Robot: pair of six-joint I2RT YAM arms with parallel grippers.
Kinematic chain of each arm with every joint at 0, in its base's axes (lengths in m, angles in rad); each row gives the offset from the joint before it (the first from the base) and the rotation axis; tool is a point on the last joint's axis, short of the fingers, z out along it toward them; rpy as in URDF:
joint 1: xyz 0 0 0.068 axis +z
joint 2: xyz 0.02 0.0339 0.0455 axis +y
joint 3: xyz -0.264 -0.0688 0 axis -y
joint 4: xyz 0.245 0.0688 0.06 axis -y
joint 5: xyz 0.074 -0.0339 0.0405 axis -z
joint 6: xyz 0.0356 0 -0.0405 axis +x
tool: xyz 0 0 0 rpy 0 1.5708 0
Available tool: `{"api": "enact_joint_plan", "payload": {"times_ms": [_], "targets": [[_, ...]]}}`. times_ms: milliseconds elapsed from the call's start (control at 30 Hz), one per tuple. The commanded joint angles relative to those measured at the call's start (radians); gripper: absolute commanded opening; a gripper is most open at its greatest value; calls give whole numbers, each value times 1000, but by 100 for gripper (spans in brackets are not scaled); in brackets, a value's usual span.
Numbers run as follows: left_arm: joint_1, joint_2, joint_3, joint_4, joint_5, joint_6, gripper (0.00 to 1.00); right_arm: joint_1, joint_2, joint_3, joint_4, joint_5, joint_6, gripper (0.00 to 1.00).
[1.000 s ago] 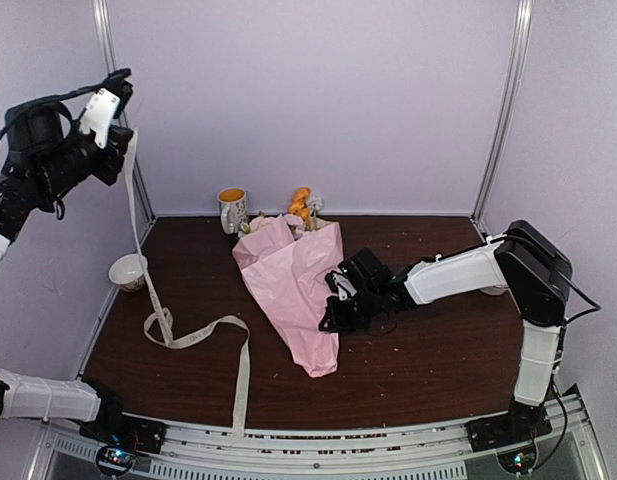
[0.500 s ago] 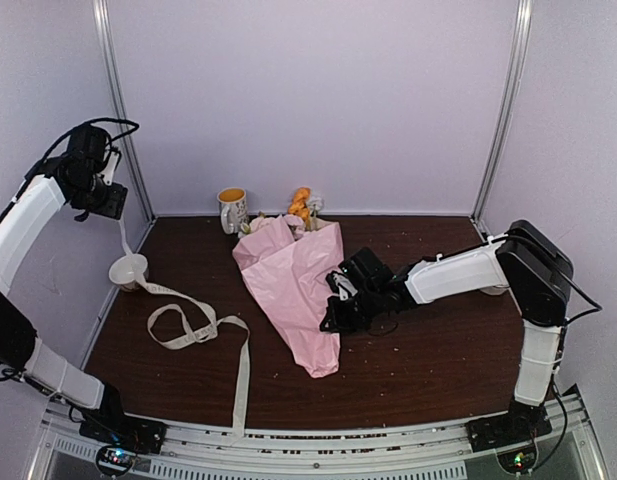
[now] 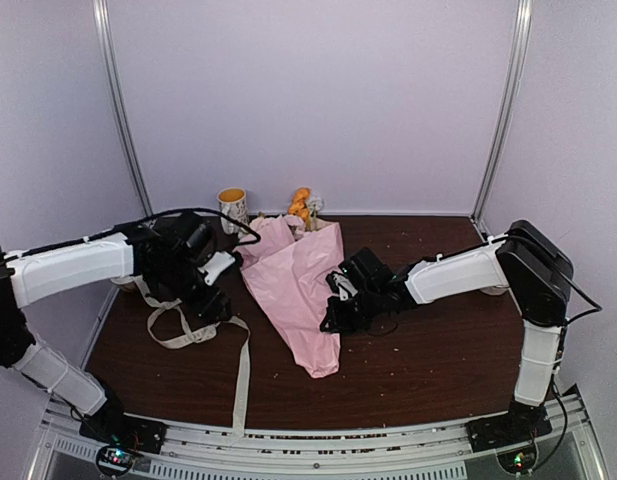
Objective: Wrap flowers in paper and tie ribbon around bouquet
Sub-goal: Adjust the ribbon at the center of the board.
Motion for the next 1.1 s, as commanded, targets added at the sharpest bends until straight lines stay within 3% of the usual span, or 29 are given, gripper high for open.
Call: {"api": "enact_joint_plan", "payload": {"times_ms": [0, 167, 267, 333, 433, 467, 567, 733, 833, 1067], "targets": [[-110, 130, -81, 184, 164, -118, 75, 5, -5, 10, -46, 25, 0, 0], [-126, 291, -71, 329, 210, -140, 79, 7, -12, 3, -36, 25, 13, 0], [-127, 382, -50, 291, 184, -125, 69, 6, -24, -6, -31, 28, 19, 0], [-127, 413, -49, 268, 163, -110, 52, 6, -27, -6, -33, 28, 18, 0], [-129, 401, -65, 273, 164, -96, 4, 5, -32, -6, -33, 22, 19, 0], [-132, 382, -71, 290, 184, -91, 0, 5, -34, -6, -29, 16, 21, 0], [-181, 304, -69, 340, 293, -28, 0, 2, -34, 2, -22, -2, 31, 0], [-342, 205, 15, 295, 515, 197, 0, -4, -32, 38, -32, -27, 33, 0], [-385, 207, 99, 169, 632, 299, 0, -11, -42, 56, -41, -47, 39, 0], [-399, 295, 303, -251, 681, 532, 0, -15, -54, 97, -69, -74, 41, 0]]}}
